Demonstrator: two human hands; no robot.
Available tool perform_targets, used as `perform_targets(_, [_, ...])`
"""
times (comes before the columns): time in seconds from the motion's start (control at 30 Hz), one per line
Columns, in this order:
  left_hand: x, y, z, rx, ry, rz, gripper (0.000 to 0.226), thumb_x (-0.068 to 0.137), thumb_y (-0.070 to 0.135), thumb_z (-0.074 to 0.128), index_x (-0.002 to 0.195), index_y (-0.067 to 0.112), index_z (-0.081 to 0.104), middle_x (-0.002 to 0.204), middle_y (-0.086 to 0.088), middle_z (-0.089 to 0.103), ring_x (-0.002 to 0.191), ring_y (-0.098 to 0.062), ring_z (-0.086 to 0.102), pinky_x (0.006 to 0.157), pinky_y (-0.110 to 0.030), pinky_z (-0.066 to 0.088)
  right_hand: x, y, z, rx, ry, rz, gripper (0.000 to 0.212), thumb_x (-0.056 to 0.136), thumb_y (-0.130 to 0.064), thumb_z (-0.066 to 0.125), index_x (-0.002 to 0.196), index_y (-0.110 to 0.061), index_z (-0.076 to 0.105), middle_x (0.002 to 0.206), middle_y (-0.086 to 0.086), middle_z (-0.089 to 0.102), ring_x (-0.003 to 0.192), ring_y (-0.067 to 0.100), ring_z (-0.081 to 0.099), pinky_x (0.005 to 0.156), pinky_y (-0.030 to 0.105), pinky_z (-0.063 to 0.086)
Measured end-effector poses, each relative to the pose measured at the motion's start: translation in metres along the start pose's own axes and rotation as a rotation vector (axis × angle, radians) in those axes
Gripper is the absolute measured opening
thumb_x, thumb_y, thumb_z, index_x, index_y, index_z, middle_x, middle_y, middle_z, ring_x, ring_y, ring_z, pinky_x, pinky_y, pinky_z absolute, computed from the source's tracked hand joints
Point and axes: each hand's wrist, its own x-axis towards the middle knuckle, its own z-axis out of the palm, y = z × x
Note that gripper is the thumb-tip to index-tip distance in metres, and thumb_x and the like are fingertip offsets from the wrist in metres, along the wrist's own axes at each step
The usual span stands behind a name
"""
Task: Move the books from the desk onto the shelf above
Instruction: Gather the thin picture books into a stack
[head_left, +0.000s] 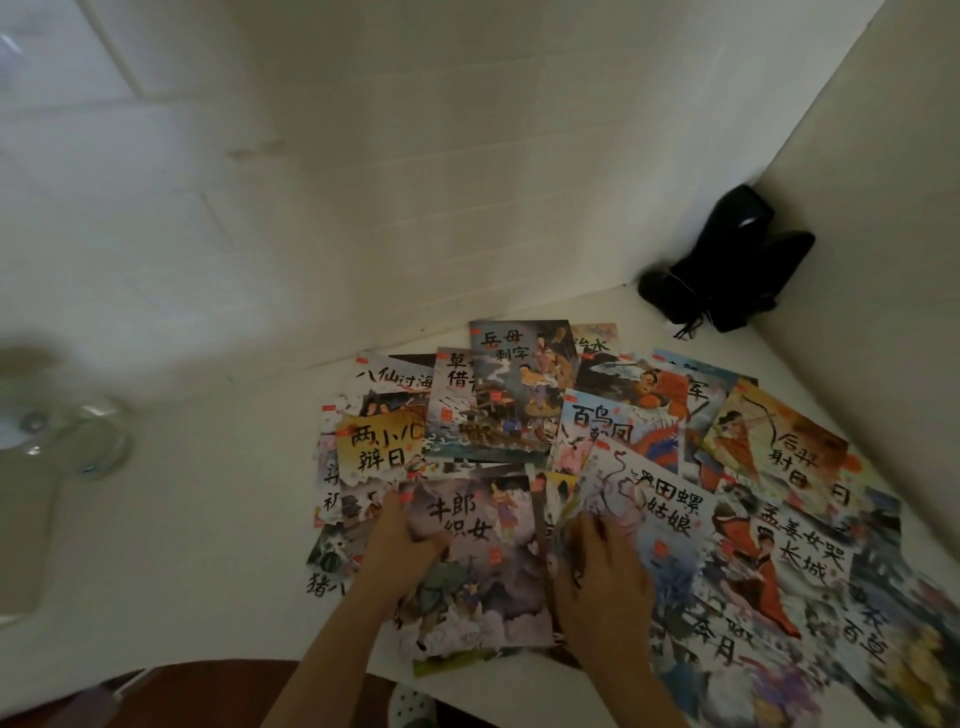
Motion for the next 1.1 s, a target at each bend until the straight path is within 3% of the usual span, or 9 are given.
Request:
perform_targets(0.07, [0.003, -0.006, -0.003, -0.055, 0.019, -0.018, 0.058, 0.081, 0.007, 0.073, 0.125, 0.017, 0.037, 0.111, -0.004, 0.058, 0.097, -0.02, 0.062, 0.078, -0.036, 0.06, 0.009, 0.023, -0.014, -0.016, 0.029, 0.151, 0.067, 0.087, -0.062, 0.05, 0.142, -0.025, 0.04, 0.152, 0.012, 0.032, 0.138, 0.037, 0.032, 0.106, 0.057, 0.03])
perform_targets(0.17, [0.004, -0.007, -0.008, -0.134, 0.051, -0.011, 0.052, 0.082, 0.004, 0.072, 0.12, 0.018, 0.04, 0.104, 0.004, 0.057, 0.089, -0.015, 0.062, 0.064, -0.023, 0.058, 0.023, 0.055, -0.032, 0.112, 0.013, 0.368, 0.099, 0.07, -0.074, 0.05, 0.146, -0.016, 0.026, 0.149, 0.022, 0.029, 0.136, 0.046, 0.027, 0.105, 0.063, 0.028])
perform_targets(0.3, [0.009, -0.003, -0.016, -0.072, 0.215, 0.03, 0.05, 0.08, 0.009, 0.075, 0.119, 0.016, 0.044, 0.103, 0.0, 0.057, 0.098, -0.025, 0.06, 0.067, -0.023, 0.051, 0.037, 0.059, -0.036, 0.222, 0.044, 0.332, 0.12, 0.059, -0.047, 0.087, 0.15, -0.009, 0.019, 0.139, 0.028, 0.036, 0.127, 0.046, 0.033, 0.098, 0.058, 0.036])
perform_targets(0.5, [0.02, 0.021, -0.003, 0.323, 0.329, 0.101, 0.091, 0.072, 0.017, 0.082, 0.145, 0.009, 0.028, 0.14, -0.018, 0.041, 0.132, -0.037, 0.033, 0.107, -0.05, 0.035, 0.053, 0.049, -0.031, 0.517, 0.083, 0.342, 0.13, 0.046, -0.018, 0.092, 0.149, -0.026, 0.015, 0.129, 0.022, 0.048, 0.116, 0.042, 0.049, 0.086, 0.055, 0.051])
perform_targets(0.63, [0.018, 0.018, 0.012, 0.432, 0.363, 0.06, 0.093, 0.073, 0.017, 0.079, 0.147, 0.006, 0.024, 0.144, -0.022, 0.034, 0.136, -0.04, 0.024, 0.113, -0.052, 0.021, 0.054, 0.054, -0.041, 0.704, -0.006, 0.449, 0.096, 0.056, -0.007, 0.09, 0.135, -0.012, 0.038, 0.121, 0.014, 0.061, 0.106, 0.032, 0.06, 0.085, 0.045, 0.054])
perform_targets(0.83, [0.01, -0.009, 0.003, 0.389, 0.39, 0.069, 0.087, 0.071, 0.017, 0.083, 0.141, 0.0, 0.033, 0.136, -0.024, 0.042, 0.129, -0.04, 0.035, 0.105, -0.05, 0.034, 0.048, 0.061, -0.045, 0.766, -0.034, 0.352, 0.065, 0.077, 0.002, 0.073, 0.131, -0.006, 0.038, 0.119, 0.012, 0.059, 0.084, 0.015, 0.058, 0.056, 0.015, 0.046])
perform_targets(0.93, [0.008, -0.014, -0.001, 0.329, 0.372, 0.074, 0.086, 0.07, 0.014, 0.083, 0.141, 0.003, 0.035, 0.132, -0.022, 0.048, 0.124, -0.038, 0.044, 0.1, -0.048, 0.041, 0.044, 0.065, -0.038, 0.93, -0.054, 0.349, 0.072, 0.081, -0.009, 0.072, 0.141, -0.014, 0.032, 0.132, 0.007, 0.054, 0.103, 0.02, 0.062, 0.079, 0.037, 0.058])
perform_targets(1.0, [0.01, -0.014, -0.003, 0.3, 0.365, 0.058, 0.085, 0.071, 0.011, 0.083, 0.141, 0.003, 0.036, 0.131, -0.021, 0.05, 0.123, -0.038, 0.046, 0.099, -0.047, 0.043, 0.039, 0.061, -0.037, 1.03, -0.123, 0.325, 0.081, 0.082, -0.017, 0.073, 0.147, -0.024, 0.026, 0.139, 0.001, 0.049, 0.121, 0.022, 0.054, 0.097, 0.048, 0.05])
perform_targets(1.1, [0.012, -0.015, -0.005, 0.258, 0.35, 0.04, 0.082, 0.071, 0.013, 0.082, 0.139, 0.004, 0.038, 0.13, -0.019, 0.053, 0.122, -0.036, 0.049, 0.1, -0.047, 0.044, 0.034, 0.059, -0.034, 1.05, -0.155, 0.262, 0.085, 0.084, -0.021, 0.071, 0.15, -0.033, 0.019, 0.147, 0.001, 0.041, 0.128, 0.023, 0.047, 0.102, 0.054, 0.045])
